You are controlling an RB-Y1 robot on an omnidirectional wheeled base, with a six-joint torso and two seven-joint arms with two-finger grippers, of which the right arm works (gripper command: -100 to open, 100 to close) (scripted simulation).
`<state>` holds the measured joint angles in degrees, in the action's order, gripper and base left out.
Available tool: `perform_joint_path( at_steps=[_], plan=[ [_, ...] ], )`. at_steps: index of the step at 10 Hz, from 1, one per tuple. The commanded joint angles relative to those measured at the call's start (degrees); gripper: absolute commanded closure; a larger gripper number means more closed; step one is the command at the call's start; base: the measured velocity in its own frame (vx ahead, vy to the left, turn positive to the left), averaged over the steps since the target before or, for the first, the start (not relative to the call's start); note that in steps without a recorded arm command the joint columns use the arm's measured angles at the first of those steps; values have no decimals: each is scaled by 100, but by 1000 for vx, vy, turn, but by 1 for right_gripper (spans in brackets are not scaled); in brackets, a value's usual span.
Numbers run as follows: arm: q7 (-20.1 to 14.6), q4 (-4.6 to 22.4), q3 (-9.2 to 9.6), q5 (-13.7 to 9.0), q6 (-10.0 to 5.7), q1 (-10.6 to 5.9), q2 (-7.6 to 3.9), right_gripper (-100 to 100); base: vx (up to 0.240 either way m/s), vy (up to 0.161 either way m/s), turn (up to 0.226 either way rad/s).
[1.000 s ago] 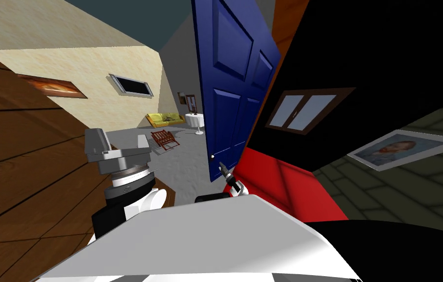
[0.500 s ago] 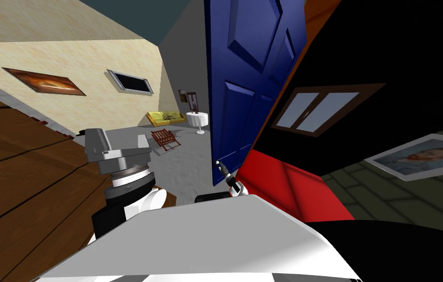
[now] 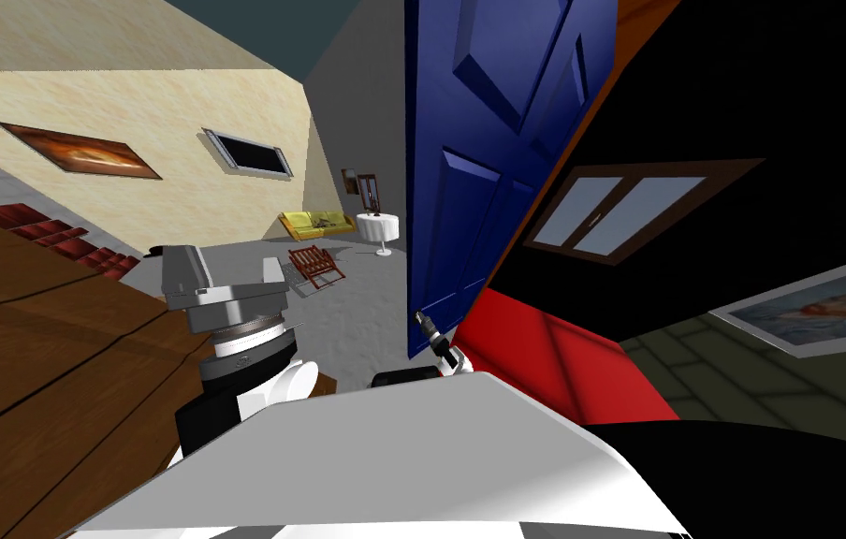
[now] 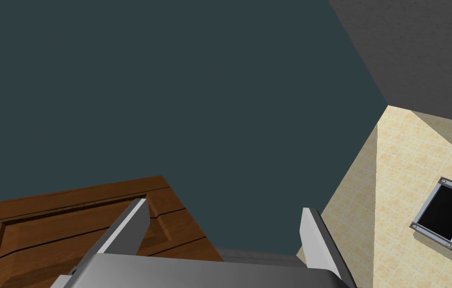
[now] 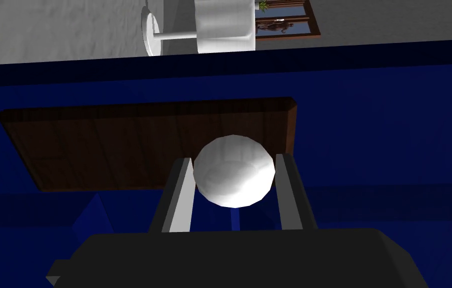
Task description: Push the door open
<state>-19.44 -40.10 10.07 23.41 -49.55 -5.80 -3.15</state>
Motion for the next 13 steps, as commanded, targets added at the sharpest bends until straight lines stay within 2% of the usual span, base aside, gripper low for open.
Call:
perform_joint_path(
  at_steps=[1,4,5,9,10,11,13],
  plan=[
    [-3,2,-1,-1,-2,8,-3,100,-19,-11,5],
    [-3,2,-1,-1,-2,8,-3,100,-6,-3,-3],
    [65,18,-55,-49,38,9,-54,100,106,15,-75],
    [206,28,-180,-160,92,-6,-119,100,193,64,-106],
    [207,-141,-76,-92,197,127,-71,-100,-13,-17,-115],
    [222,-152,-69,-88,212,135,-56,-100,-156,-71,-43],
    [295,-199,-37,-68,279,171,48,-100,-214,-68,-51]
  ],
)
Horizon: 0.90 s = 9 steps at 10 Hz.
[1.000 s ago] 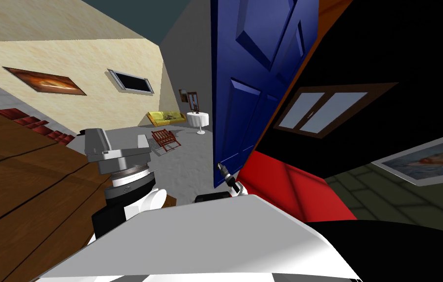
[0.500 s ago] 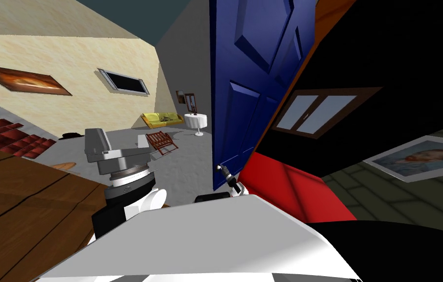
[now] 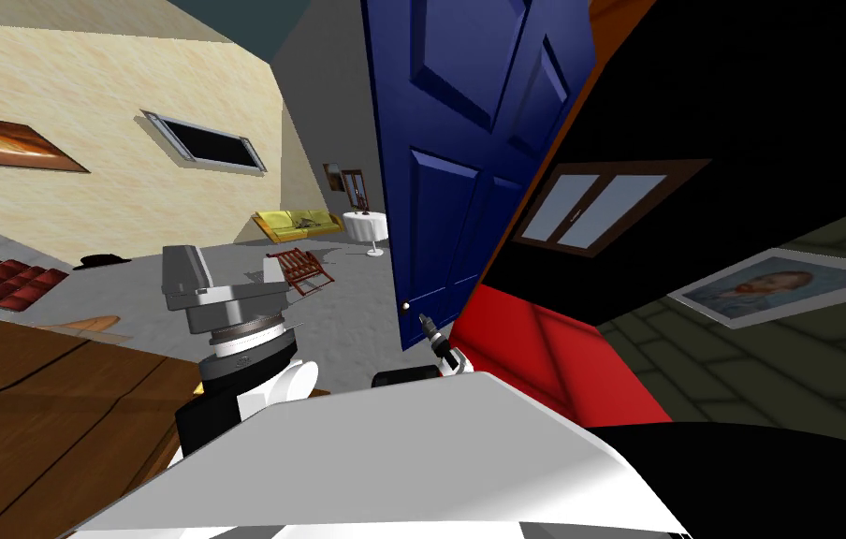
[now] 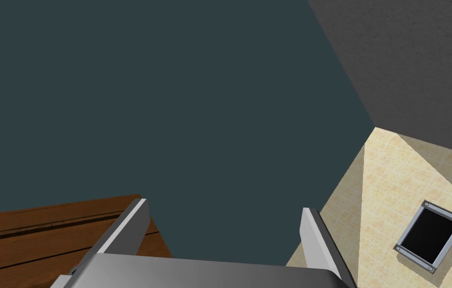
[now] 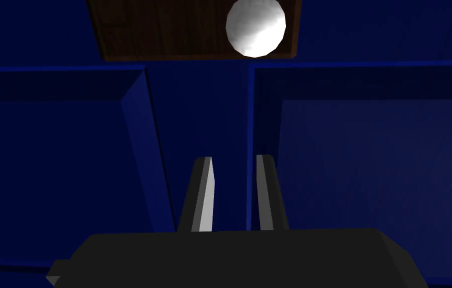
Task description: Push the door open
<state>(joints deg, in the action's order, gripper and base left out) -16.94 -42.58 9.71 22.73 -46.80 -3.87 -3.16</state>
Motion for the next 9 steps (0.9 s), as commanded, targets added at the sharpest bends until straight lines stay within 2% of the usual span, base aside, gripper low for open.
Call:
perform_joint_path(
  at_steps=[1,5,6,7,9],
  plan=[
    [84,25,16,11,39,-3,125,-100,-237,-78,-83],
    [220,-63,76,49,163,65,566,-100,-185,-79,-69],
    [188,-102,81,50,144,94,481,-100,-58,-27,-4],
    [214,-107,72,36,154,99,316,-100,78,50,31],
    [238,-94,61,23,142,97,236,-100,168,60,15]
  ],
)
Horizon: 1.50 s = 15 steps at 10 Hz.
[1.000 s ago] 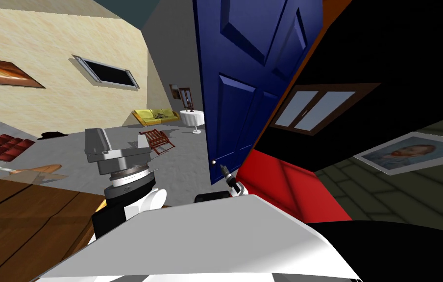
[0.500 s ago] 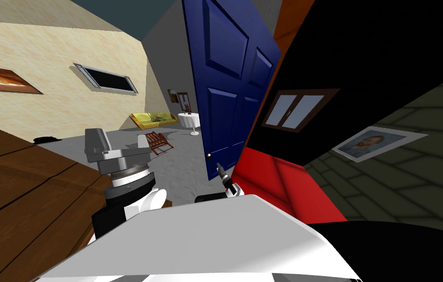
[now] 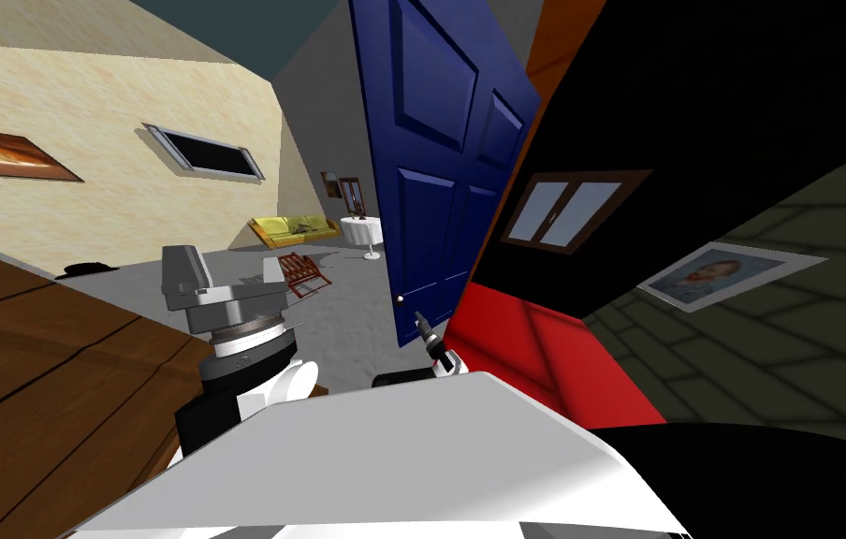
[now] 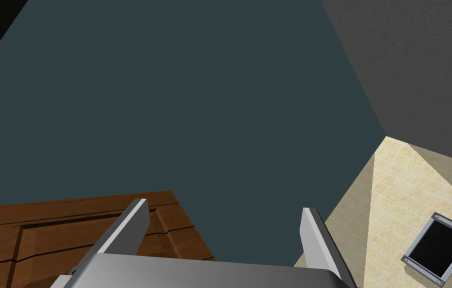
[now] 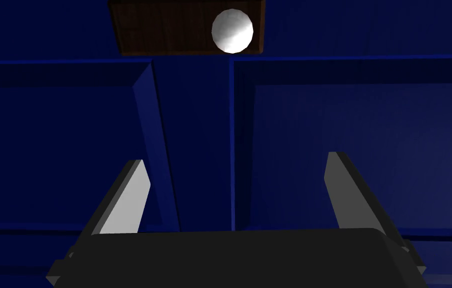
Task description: Push the door open
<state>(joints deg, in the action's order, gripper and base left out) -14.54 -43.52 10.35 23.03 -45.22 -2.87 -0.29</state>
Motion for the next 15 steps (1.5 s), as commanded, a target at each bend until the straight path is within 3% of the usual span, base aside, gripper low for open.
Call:
perform_joint_path(
  at_steps=[1,4,6,8,9,10,15],
  plan=[
    [16,10,-13,-17,-26,-5,-87,-100,185,80,23],
    [76,43,-42,-50,-57,-11,-80,-100,210,109,23],
    [121,68,-64,-75,-80,-15,55,-100,216,125,27],
    [158,89,-82,-95,-100,-18,278,-100,171,105,21],
    [177,164,-94,-97,-149,-41,222,-100,72,48,-24],
    [177,164,-94,-97,-149,-41,222,100,-16,-8,18],
    [177,164,-94,-97,-149,-41,222,100,-12,-8,3]
  ],
)
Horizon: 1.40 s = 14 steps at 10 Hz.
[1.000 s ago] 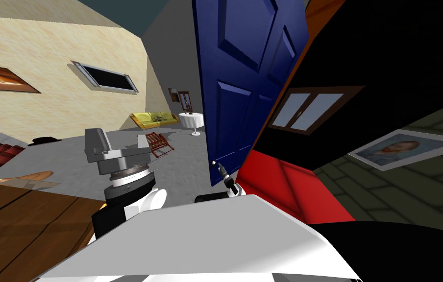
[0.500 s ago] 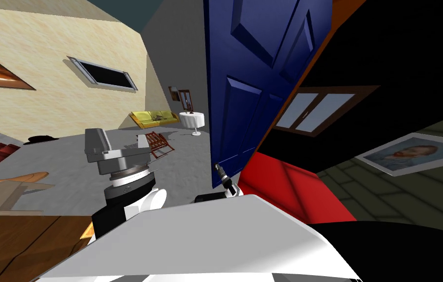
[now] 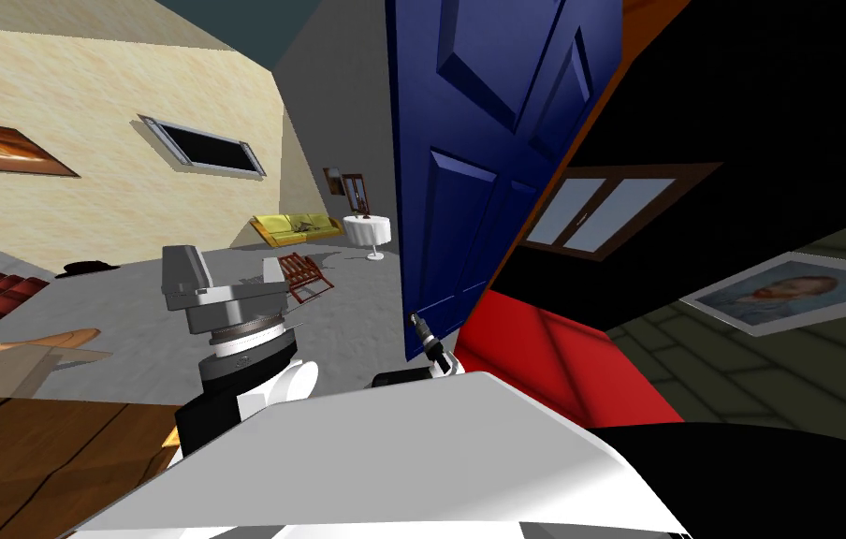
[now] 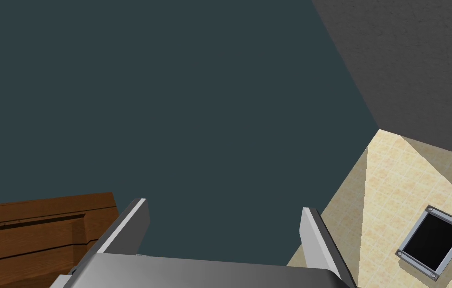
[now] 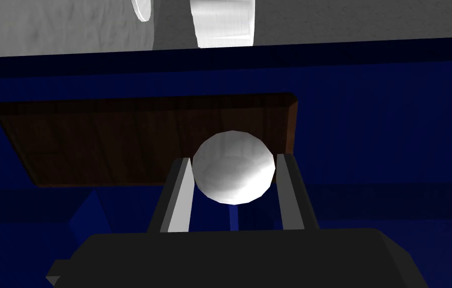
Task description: Push the door open
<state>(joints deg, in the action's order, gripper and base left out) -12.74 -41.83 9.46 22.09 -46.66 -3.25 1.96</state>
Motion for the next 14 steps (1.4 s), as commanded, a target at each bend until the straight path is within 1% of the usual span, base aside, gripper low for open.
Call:
perform_joint_path(
  at_steps=[1,3,5,6,8,9,10,11,12,14],
  plan=[
    [43,-36,56,-78,32,21,-134,100,86,44,-153],
    [94,-78,122,-170,70,45,-236,100,181,89,-194],
    [156,-130,203,-283,116,75,-307,100,200,88,-197],
    [184,-281,424,-294,157,231,-401,-100,-1,-28,-243],
    [227,-394,586,-337,198,333,-428,-100,-142,-82,-115],
    [275,-518,765,-386,244,446,-407,-100,-178,-80,-173],
    [300,-581,855,-410,267,504,-376,-100,-160,-91,-147],
    [300,-581,855,-410,267,504,-376,-100,-85,-62,-29],
    [323,-642,943,-434,290,559,-332,-100,-58,-44,-64],
    [400,-840,1229,-511,363,740,-81,-100,-121,-57,-169]
  ],
)
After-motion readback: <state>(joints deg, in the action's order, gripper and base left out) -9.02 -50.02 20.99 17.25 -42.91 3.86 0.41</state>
